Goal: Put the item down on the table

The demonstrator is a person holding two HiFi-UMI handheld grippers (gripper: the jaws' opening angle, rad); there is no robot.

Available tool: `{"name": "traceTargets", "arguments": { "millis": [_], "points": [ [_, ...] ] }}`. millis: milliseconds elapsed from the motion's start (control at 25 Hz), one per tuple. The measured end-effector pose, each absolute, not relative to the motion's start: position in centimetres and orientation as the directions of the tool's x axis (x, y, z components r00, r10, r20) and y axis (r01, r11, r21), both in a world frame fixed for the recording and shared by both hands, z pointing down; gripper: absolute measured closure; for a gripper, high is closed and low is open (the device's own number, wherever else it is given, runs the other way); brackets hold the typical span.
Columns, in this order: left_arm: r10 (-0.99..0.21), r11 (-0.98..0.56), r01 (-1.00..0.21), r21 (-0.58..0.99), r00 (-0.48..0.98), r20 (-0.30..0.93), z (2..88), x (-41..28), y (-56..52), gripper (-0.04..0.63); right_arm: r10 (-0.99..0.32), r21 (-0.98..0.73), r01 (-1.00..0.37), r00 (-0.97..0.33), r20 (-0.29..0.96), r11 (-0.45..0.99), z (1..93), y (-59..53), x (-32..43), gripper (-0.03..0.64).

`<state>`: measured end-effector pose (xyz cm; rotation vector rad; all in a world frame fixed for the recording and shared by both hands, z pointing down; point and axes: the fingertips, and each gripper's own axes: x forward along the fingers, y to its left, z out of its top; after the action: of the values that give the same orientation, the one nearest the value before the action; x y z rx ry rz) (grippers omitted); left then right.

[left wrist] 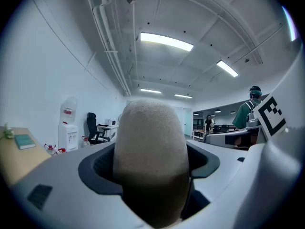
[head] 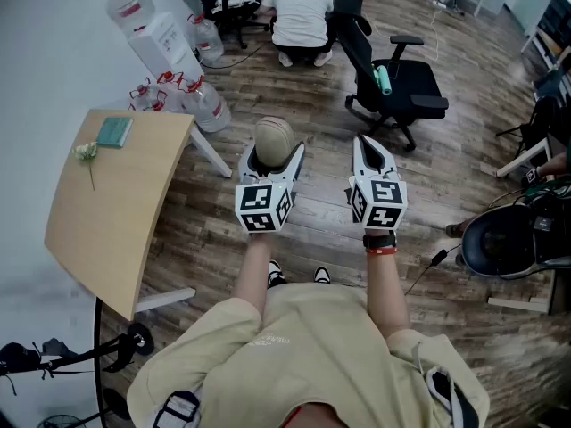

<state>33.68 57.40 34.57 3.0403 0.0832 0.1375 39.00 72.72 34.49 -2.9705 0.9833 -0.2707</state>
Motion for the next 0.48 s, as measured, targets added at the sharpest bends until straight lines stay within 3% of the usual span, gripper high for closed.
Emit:
{"name": "traceTargets", "arguments": {
  "millis": [280,480],
  "points": [
    [0.003,-0.996,-0.008,0.091,0.993,0.121,35.7,32.8,58.9,0.218,-0.628,-0.162,-0.608,0.768,0.130,-0.777,35.4,74.0,39.3,0.603],
    [-0.106,-0.989,-0.121,0.084,0.981,0.164,37.1,30.0,56.2,0.218,-0.738,-0.228,-0.702,0.648,0.190,-0.675,38.1,70.4,37.8,0.603]
  ]
}}
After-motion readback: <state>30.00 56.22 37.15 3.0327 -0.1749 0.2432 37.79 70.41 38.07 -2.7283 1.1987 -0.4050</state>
